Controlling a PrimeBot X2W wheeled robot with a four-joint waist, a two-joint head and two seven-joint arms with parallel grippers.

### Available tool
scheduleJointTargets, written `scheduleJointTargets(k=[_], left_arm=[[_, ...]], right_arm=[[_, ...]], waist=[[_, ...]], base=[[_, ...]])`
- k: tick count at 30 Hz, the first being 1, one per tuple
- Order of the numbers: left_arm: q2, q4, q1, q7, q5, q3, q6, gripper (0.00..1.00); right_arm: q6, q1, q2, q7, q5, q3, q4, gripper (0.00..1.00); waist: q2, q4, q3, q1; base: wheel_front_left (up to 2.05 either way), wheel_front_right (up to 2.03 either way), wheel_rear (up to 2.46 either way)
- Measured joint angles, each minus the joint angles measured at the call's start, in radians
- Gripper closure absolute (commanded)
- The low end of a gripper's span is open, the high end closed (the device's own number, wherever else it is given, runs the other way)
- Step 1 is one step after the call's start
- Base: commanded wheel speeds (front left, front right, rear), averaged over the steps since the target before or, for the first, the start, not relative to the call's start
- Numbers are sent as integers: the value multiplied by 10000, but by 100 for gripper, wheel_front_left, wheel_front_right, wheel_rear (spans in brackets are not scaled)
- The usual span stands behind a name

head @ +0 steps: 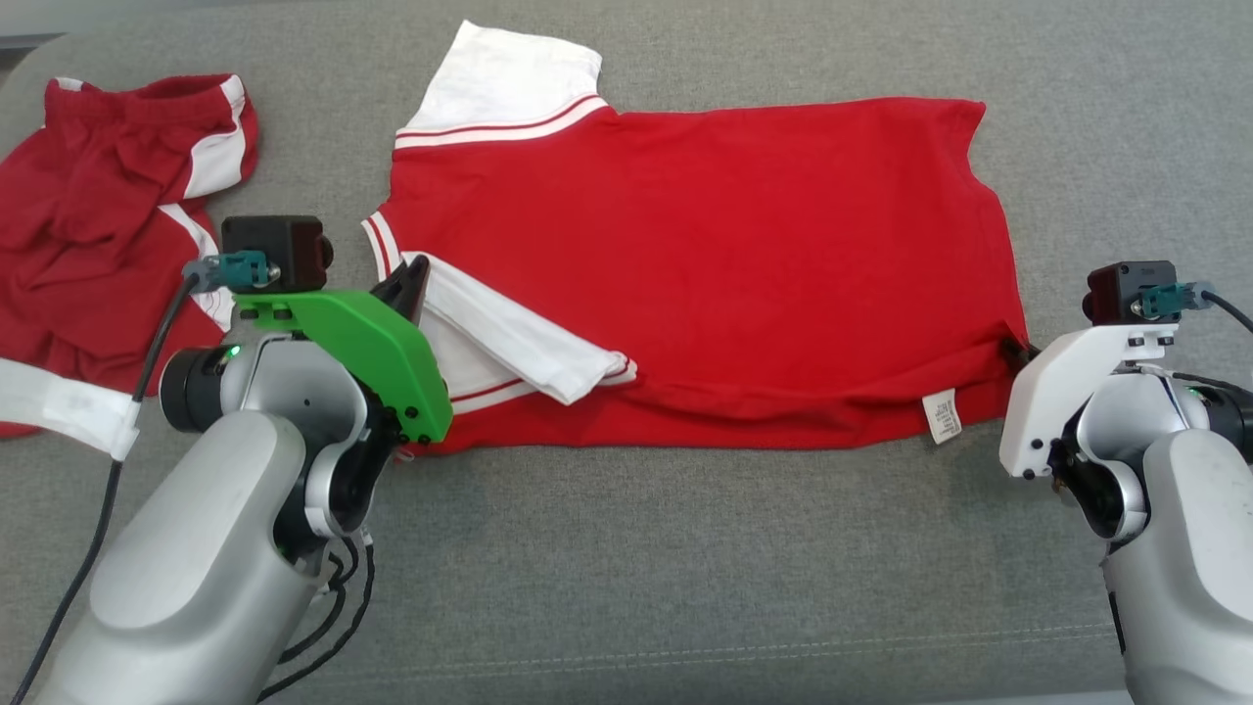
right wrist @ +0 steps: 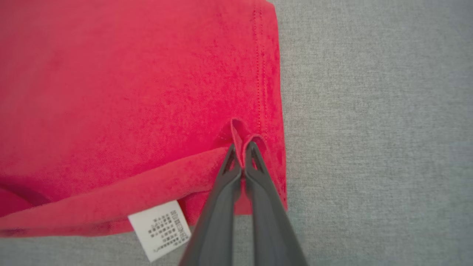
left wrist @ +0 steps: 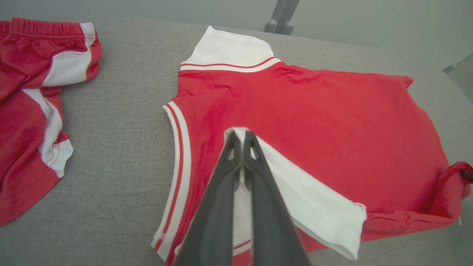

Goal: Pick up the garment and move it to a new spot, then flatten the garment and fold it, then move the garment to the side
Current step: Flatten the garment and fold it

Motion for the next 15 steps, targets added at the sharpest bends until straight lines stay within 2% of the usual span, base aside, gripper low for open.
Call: scheduleJointTargets(k=[7, 15], left_arm=[[-261, 905, -774, -81, 217, -148, -336, 100], [-476, 1645, -1374, -215, 332, -238, -512, 100]], right_arm=[[0, -602, 255, -405, -412, -240, 792, 100], [0, -1117, 336, -888, -732, -247, 1475, 100]], waist=[[0, -17, 395, 0], [0, -4, 703, 0]], base=[[0, 0, 0], [0, 0, 0]])
